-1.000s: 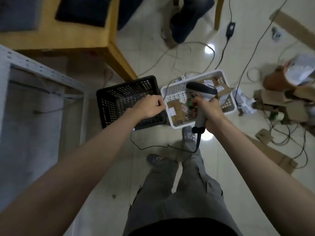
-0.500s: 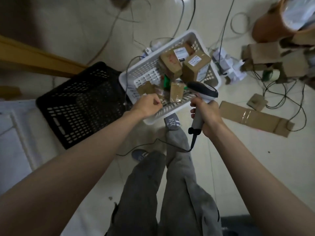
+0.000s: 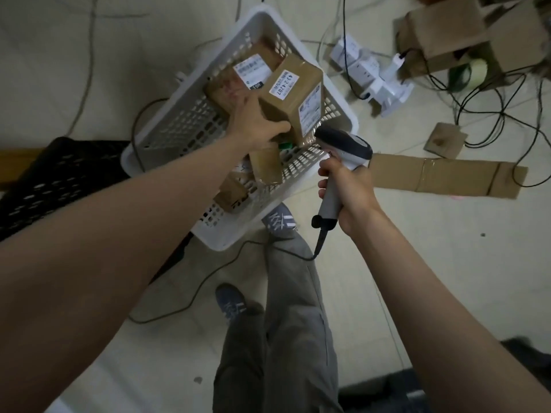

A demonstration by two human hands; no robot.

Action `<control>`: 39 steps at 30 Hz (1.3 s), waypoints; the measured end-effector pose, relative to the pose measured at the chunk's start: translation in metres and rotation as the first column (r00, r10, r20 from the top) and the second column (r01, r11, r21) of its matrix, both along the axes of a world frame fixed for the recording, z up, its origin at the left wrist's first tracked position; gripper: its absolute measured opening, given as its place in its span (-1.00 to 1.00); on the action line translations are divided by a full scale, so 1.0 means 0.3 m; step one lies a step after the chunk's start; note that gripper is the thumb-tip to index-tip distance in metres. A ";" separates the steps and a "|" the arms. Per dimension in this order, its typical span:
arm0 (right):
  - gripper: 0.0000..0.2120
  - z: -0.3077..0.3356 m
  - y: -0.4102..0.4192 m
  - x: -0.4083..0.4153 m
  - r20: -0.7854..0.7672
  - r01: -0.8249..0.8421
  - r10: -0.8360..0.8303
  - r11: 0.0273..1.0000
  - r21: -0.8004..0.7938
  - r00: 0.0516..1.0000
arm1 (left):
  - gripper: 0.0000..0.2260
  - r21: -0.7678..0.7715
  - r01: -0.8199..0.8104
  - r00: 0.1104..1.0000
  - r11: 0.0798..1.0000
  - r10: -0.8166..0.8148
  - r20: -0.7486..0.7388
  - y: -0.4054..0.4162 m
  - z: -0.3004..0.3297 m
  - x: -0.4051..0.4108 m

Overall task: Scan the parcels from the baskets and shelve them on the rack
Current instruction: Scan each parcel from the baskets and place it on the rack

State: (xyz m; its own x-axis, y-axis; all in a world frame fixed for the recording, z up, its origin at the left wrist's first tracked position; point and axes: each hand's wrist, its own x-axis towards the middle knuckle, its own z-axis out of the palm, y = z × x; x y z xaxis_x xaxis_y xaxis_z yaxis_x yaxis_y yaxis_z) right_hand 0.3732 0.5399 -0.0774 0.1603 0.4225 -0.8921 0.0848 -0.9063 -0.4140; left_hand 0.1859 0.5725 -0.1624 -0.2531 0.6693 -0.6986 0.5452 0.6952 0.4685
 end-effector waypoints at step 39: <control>-0.91 1.111 -0.544 -0.317 -0.158 -0.661 0.714 0.694 0.285 0.682 | -0.78 0.099 -0.920 0.392 0.379 0.895 0.213 -1.229 1.256 -0.305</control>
